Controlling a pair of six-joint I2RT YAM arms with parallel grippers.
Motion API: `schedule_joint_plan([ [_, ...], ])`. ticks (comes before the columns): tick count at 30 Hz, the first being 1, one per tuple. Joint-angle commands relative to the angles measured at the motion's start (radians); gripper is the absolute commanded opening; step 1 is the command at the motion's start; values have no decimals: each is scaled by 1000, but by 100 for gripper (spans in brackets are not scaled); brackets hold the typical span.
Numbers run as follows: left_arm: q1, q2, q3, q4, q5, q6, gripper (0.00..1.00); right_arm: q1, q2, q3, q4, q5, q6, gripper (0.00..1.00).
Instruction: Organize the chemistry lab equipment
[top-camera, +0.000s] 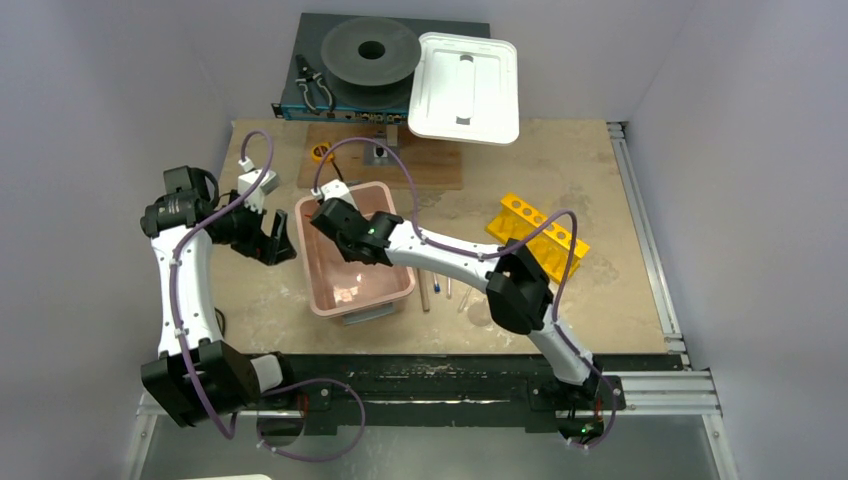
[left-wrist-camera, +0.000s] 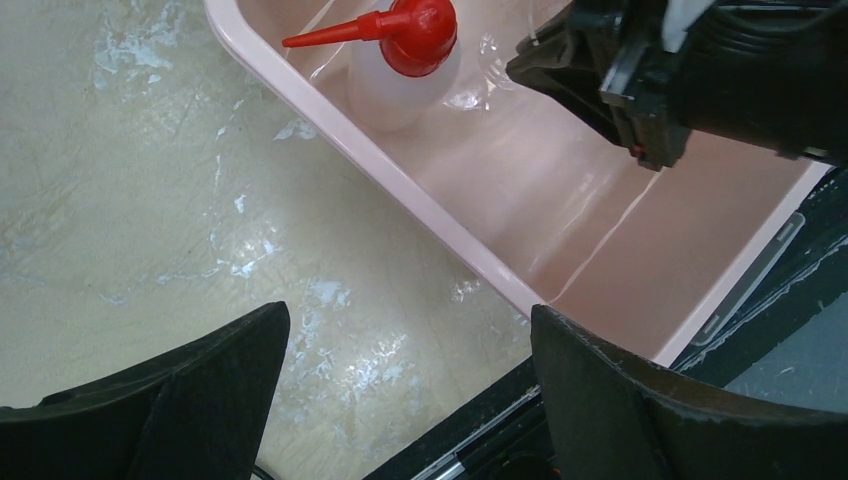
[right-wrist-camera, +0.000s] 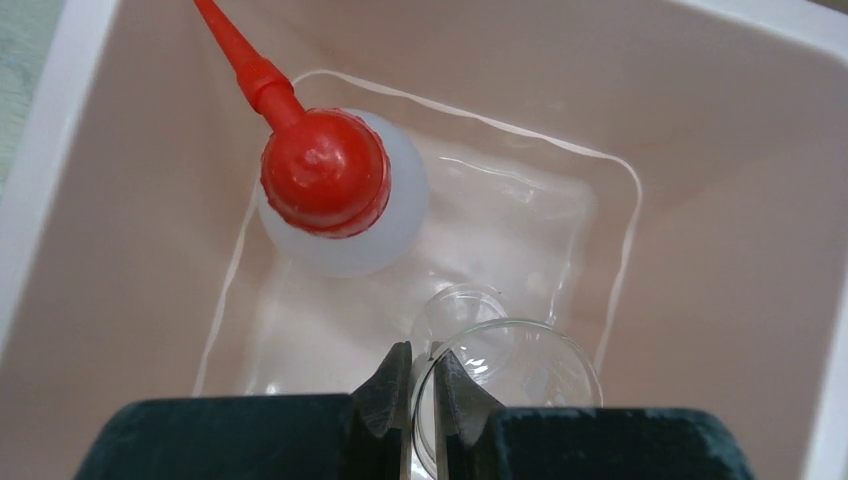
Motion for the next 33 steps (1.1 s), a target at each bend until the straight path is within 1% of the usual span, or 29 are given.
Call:
schedule_joint_plan([
  [1, 9, -18, -5, -5, 29, 42, 90, -41, 14, 12, 109, -37, -38, 0],
  [5, 14, -16, -3, -12, 28, 50, 90, -82, 67, 28, 114, -59, -43, 0],
  [8, 16, -18, -1, -11, 26, 53, 90, -87, 82, 29, 147, -52, -79, 0],
  [9, 17, -17, -1, -13, 25, 53, 90, -88, 89, 42, 145, -46, -89, 2],
  [11, 19, -18, 0, -14, 24, 54, 90, -87, 100, 68, 133, -43, -102, 16],
  [14, 18, -16, 0, -15, 25, 53, 90, -88, 83, 78, 139, -44, -107, 40],
  [15, 18, -14, 2, -17, 24, 52, 90, -88, 67, 70, 152, -46, -107, 46],
  [16, 19, -13, 4, -18, 25, 52, 90, -89, 39, 59, 164, -50, -106, 49],
  [18, 19, -8, 8, -20, 28, 52, 90, -87, 1, 50, 177, -51, -100, 54],
  [23, 18, -4, 19, -31, 33, 53, 90, -88, -90, 56, 194, -65, -97, 54],
  [27, 19, -8, 23, -36, 30, 62, 90, -88, -114, 94, 178, -82, -98, 53],
  [30, 18, -11, 24, -40, 28, 66, 90, -87, -143, 72, 230, -159, -115, 56],
  [33, 19, -11, 24, -40, 28, 67, 90, -86, -138, 71, 258, -229, -135, 59],
])
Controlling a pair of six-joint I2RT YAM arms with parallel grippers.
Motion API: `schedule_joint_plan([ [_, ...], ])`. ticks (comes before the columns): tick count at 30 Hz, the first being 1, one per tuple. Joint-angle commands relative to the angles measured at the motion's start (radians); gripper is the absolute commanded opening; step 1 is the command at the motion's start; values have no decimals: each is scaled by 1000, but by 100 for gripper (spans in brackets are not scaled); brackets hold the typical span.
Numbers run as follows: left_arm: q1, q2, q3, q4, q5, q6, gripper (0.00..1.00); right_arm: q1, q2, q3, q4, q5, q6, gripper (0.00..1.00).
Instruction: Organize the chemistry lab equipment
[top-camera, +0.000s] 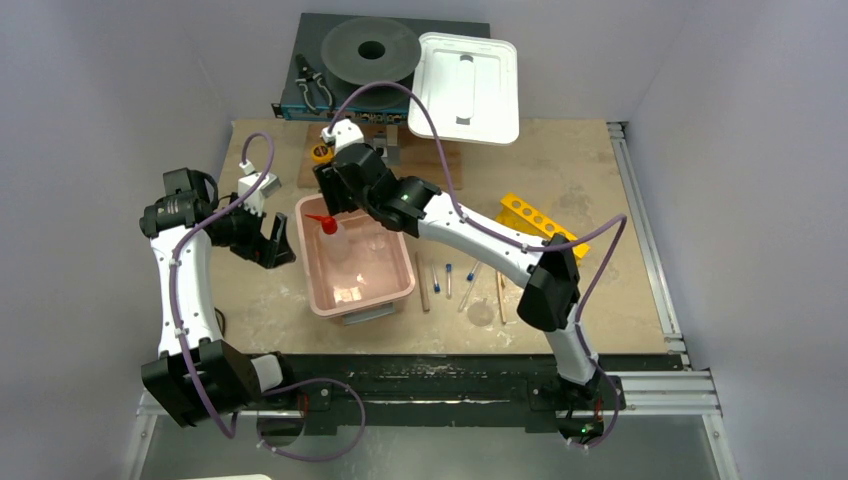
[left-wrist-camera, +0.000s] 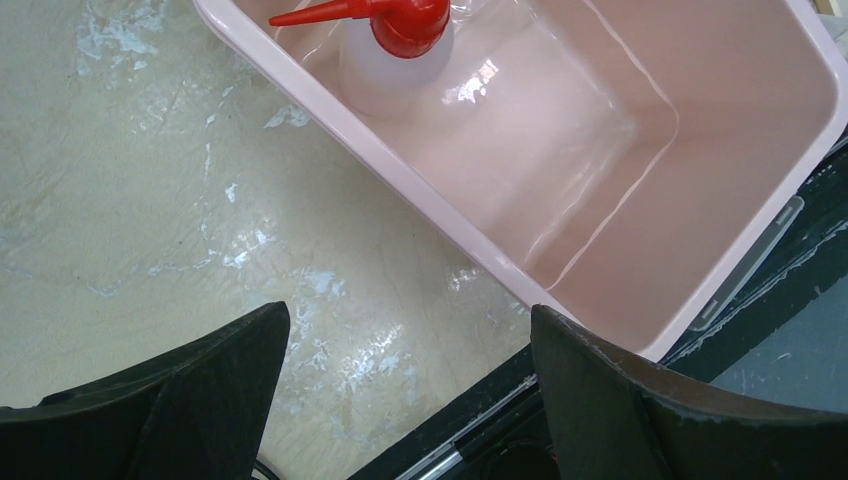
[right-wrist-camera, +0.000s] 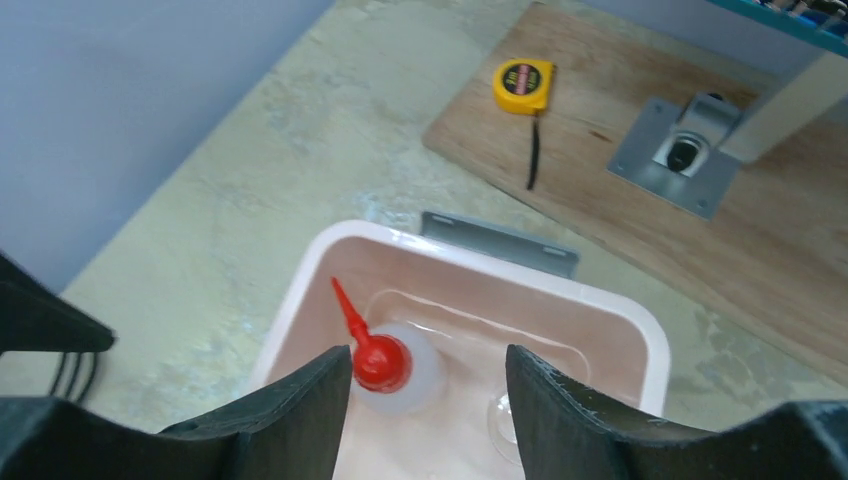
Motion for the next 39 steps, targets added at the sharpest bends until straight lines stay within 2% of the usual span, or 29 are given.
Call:
schedule_joint_plan([
  [1, 9, -11, 28, -11, 28, 31, 90, 3, 1, 27, 58, -123, -44, 59],
  [13, 18, -10, 43, 4, 27, 2, 90, -2, 93, 37, 141, -226, -77, 51],
  [17, 31, 18, 102, -22, 27, -6, 89, -2, 130, 55, 127, -223, -83, 50],
  [20, 45, 46, 146, -70, 49, 4, 89, -2, 130, 24, 138, -215, -91, 50],
  [25, 49, 39, 121, -53, 43, -2, 89, -1, 121, -37, 161, -202, -109, 47],
  [26, 50, 32, 118, -51, 36, -2, 89, -2, 94, -88, 199, -190, -109, 40],
  [31, 53, 27, 127, -51, 28, -2, 89, 2, 24, -222, 313, -195, -111, 18],
  [35, 54, 28, 128, -54, 27, -1, 89, 11, -23, -305, 379, -186, -128, 7],
  [39, 57, 25, 126, -56, 23, 3, 89, 23, -66, -381, 410, -178, -159, 5],
])
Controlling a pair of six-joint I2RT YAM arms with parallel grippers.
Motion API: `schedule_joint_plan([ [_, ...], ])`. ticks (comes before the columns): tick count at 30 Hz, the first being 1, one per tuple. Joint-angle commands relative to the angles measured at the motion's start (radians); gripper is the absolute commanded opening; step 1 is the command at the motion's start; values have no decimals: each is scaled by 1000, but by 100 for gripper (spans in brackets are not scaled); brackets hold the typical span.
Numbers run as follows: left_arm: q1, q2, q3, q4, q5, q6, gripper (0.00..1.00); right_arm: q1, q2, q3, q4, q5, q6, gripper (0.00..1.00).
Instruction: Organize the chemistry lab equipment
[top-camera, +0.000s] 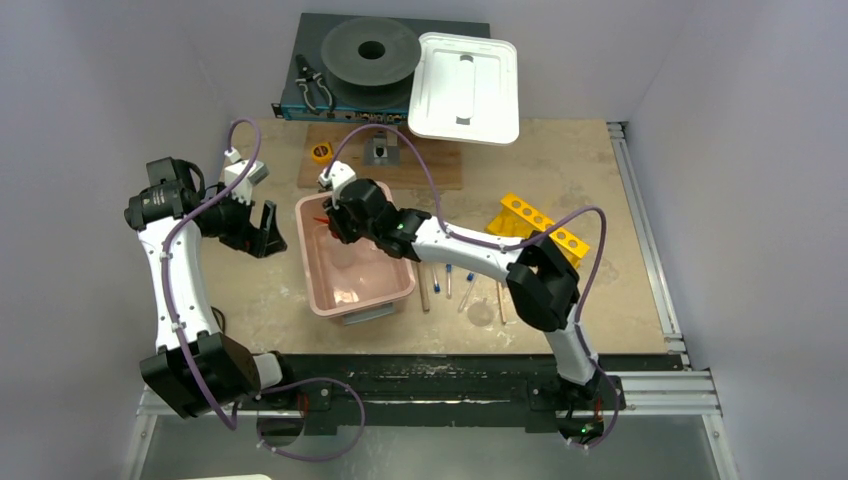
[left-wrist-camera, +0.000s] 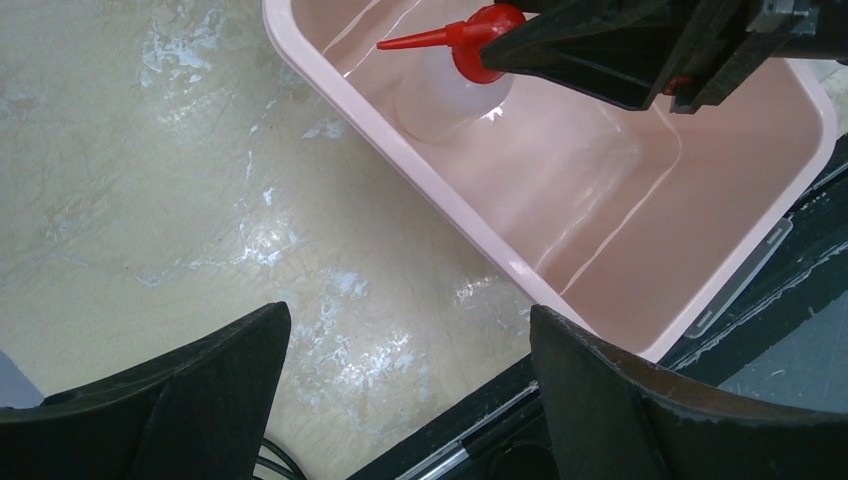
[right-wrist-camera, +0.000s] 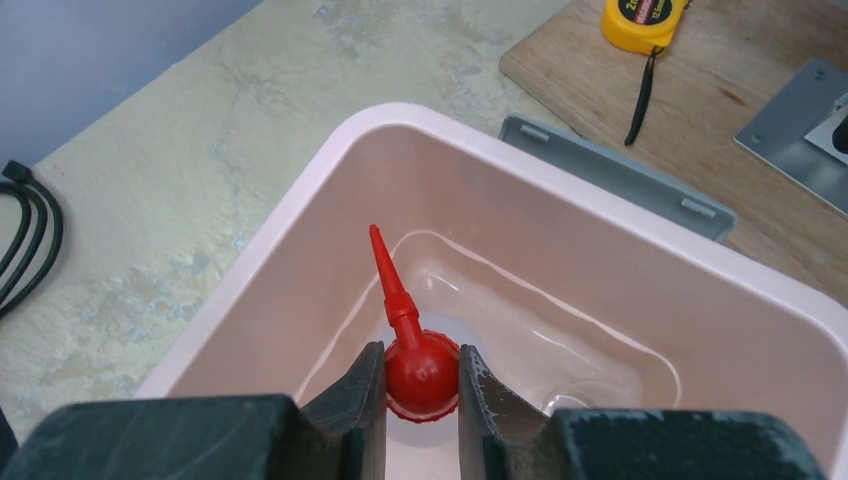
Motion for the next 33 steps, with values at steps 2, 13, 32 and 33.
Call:
schedule_joint_plan([
  [2, 13, -20, 11, -8, 13, 9, 89, 29, -107, -125, 105, 22, -56, 4],
  [13, 14, -22, 12, -7, 13, 9, 89, 103, -259, -466, 201, 81, -9, 8],
  [32, 15, -34, 10, -9, 22, 12, 89, 143, -371, -380, -41, -39, 77, 52],
  [33, 15, -34, 8, -7, 22, 11, 89, 140, -379, -341, -59, -24, 83, 51],
])
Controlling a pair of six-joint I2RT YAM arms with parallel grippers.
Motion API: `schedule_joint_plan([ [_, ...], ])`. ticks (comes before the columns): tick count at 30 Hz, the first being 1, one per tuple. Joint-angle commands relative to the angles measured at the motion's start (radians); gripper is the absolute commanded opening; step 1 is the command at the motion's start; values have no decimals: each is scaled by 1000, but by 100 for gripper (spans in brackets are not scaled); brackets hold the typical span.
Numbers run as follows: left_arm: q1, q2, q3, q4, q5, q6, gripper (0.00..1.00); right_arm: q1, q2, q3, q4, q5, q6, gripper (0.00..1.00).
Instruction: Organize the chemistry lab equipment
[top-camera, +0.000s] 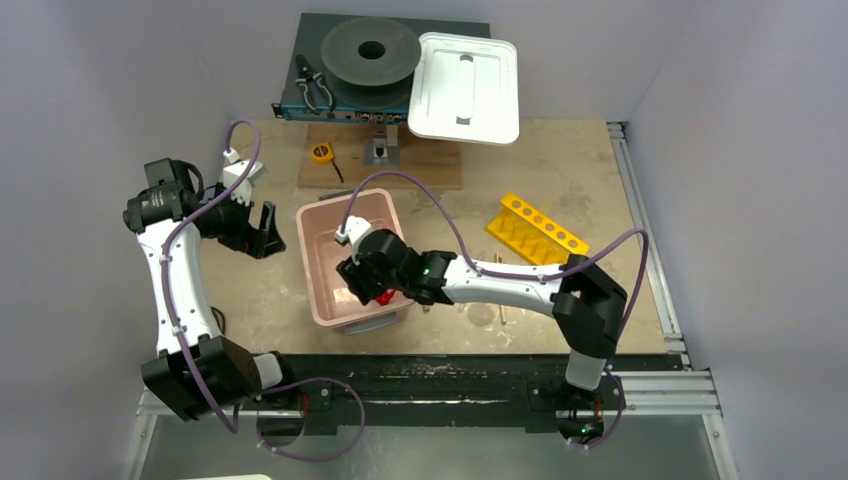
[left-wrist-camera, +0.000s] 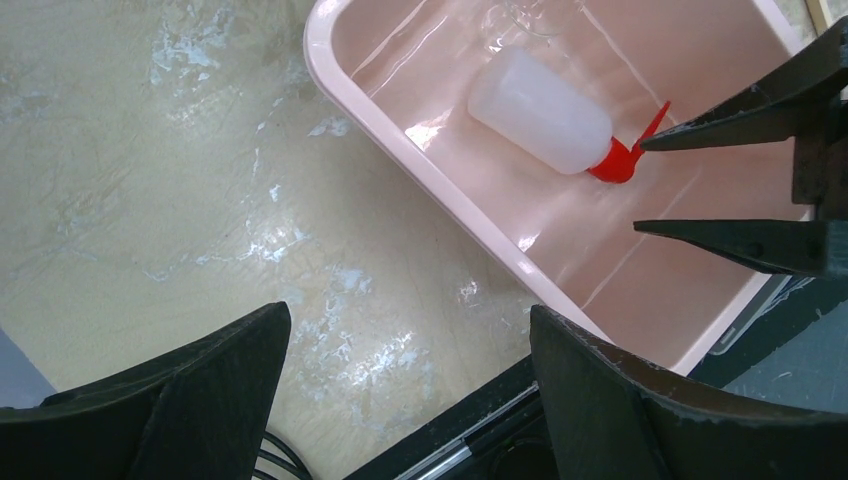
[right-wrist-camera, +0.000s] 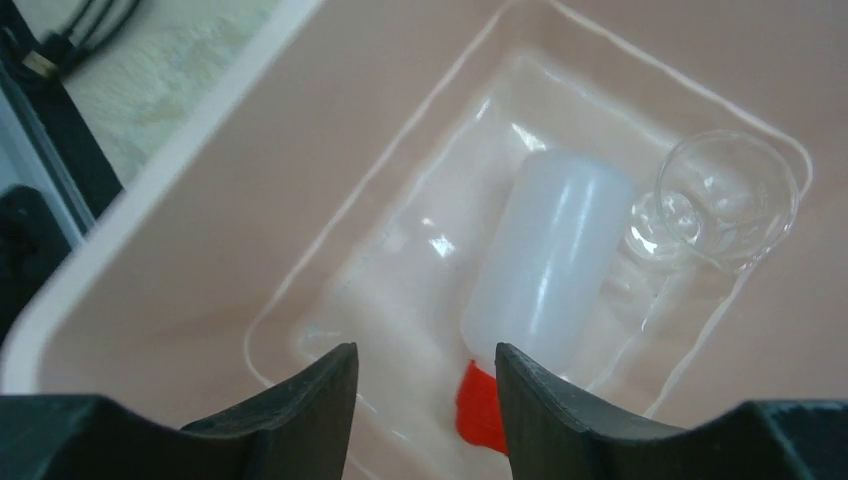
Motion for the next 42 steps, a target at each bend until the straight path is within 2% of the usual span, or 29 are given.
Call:
schedule_joint_plan([
  [1, 9, -22, 5, -2, 32, 6, 89, -5, -81, 177, -100, 10, 50, 50],
  [7, 9, -38, -37, 15, 40, 9, 89, -99, -145, 262, -305, 162, 192, 44],
  [11, 9, -36, -52, 18, 46, 9, 89, -201, -284, 100, -374, 240, 298, 43],
  [16, 8, -31, -68, 23, 55, 6, 89, -255, -424, -125, -474, 337, 399, 42],
  [18, 9, -31, -75, 25, 57, 6, 89, -255, -481, -212, -493, 341, 429, 47],
  [19, 9, -33, -77, 24, 57, 7, 89, -255, -516, -252, -505, 329, 445, 54],
  [22, 9, -35, -91, 27, 57, 12, 89, -255, -639, -368, -513, 300, 493, 64],
  [28, 8, -31, -88, 30, 57, 13, 89, -255, -846, -543, -474, 246, 511, 74],
  [34, 9, -30, -84, 27, 57, 12, 89, -237, -858, -602, -428, 198, 521, 78],
  [42, 9, -22, -64, 20, 53, 4, 89, -203, -779, -609, -403, 282, 536, 70],
])
